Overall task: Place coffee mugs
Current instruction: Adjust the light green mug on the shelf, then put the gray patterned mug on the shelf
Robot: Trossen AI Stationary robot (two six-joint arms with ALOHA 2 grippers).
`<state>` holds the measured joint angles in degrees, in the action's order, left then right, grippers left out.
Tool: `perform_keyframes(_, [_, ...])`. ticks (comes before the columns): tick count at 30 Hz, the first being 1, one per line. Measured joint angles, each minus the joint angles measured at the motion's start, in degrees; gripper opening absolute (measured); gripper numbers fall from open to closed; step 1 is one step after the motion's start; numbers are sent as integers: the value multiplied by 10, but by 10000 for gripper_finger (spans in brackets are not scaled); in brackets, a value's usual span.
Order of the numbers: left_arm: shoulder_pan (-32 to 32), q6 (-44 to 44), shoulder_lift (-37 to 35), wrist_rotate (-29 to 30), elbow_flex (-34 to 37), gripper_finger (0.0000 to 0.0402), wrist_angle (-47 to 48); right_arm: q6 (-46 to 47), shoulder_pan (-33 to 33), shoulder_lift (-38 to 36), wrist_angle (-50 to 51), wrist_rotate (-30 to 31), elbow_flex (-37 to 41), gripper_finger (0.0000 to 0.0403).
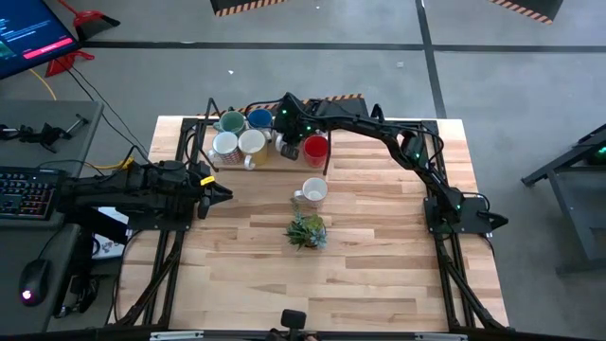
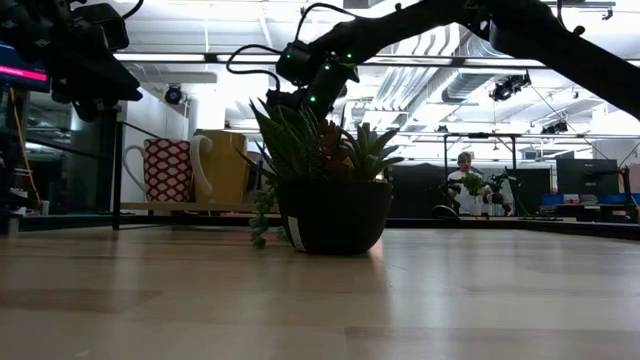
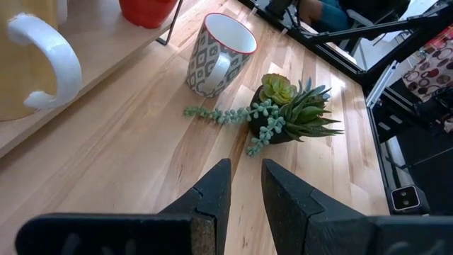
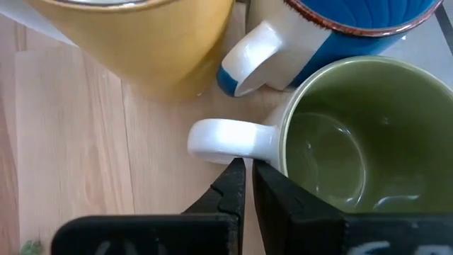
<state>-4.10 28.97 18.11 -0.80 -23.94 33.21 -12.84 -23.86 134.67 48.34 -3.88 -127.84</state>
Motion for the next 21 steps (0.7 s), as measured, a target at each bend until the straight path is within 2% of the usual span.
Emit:
perform_keyframes(13, [0, -1, 0, 0, 0, 71, 0, 4, 0, 0, 0, -11, 0, 16])
perform_keyframes(21, [0, -5, 0, 0, 0, 71, 0, 8, 5, -1, 41, -11, 0, 16])
